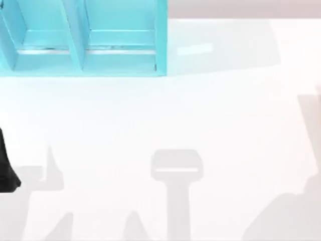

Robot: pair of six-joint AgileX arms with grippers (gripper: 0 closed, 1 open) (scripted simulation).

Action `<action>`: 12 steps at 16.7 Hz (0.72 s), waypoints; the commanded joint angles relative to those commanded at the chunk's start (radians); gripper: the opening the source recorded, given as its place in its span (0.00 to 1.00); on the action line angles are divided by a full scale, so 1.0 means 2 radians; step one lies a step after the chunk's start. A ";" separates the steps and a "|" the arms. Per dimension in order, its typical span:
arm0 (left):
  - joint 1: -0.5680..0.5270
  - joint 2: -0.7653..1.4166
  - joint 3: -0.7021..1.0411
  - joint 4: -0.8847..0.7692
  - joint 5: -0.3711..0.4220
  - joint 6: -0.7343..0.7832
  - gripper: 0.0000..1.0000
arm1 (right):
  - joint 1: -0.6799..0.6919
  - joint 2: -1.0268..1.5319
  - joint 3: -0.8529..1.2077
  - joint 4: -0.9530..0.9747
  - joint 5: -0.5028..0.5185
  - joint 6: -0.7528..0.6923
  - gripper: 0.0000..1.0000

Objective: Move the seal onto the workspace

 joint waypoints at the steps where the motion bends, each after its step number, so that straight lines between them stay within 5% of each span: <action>1: 0.000 0.000 0.000 0.000 0.000 0.000 1.00 | 0.000 0.004 -0.015 0.016 0.000 0.000 1.00; 7: 0.000 0.000 0.000 0.000 0.000 0.000 1.00 | 0.000 0.009 -0.031 0.035 0.000 0.000 1.00; 12: 0.000 0.000 0.000 0.000 0.000 0.000 1.00 | 0.000 0.009 -0.031 0.035 0.000 0.000 0.62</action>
